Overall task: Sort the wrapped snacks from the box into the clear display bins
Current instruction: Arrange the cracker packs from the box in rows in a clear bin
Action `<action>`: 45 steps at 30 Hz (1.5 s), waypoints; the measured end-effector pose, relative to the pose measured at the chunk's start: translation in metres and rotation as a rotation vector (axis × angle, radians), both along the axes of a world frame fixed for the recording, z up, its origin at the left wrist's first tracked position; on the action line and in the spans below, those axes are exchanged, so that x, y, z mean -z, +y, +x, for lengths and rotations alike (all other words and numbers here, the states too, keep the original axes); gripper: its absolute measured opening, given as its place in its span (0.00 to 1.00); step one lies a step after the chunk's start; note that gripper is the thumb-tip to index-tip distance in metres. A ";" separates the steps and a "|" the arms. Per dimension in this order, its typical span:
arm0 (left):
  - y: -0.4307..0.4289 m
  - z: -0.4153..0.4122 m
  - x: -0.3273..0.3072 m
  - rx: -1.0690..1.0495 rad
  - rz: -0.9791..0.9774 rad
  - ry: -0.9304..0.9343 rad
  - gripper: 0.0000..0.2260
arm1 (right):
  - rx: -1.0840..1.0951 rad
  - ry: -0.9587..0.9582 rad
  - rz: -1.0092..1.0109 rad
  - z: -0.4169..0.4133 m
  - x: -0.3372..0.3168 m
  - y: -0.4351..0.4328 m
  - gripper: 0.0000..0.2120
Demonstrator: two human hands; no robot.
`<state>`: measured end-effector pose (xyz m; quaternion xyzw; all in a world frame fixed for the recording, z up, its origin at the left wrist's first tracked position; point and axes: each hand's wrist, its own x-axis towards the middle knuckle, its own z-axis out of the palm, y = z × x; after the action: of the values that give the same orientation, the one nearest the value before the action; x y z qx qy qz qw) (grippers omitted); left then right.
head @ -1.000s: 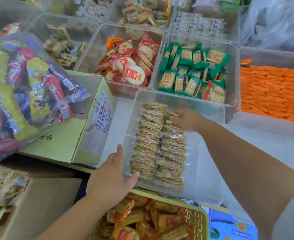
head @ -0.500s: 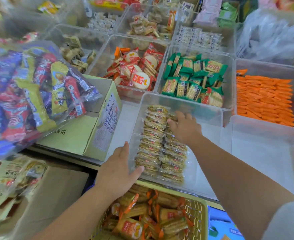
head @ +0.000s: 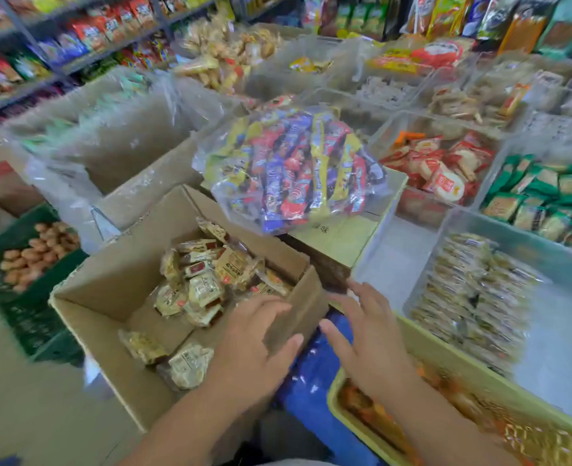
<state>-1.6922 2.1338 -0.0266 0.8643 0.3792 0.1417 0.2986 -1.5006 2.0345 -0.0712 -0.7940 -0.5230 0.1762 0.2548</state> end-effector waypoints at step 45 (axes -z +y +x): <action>0.193 -0.112 0.106 0.492 -0.636 0.852 0.30 | -0.034 -0.363 -0.325 -0.172 0.005 0.089 0.22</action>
<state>-1.8038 2.3271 -0.1330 0.7755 0.2779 -0.4125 0.3888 -1.6731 2.1235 -0.0766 -0.8343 -0.5382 0.1170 0.0226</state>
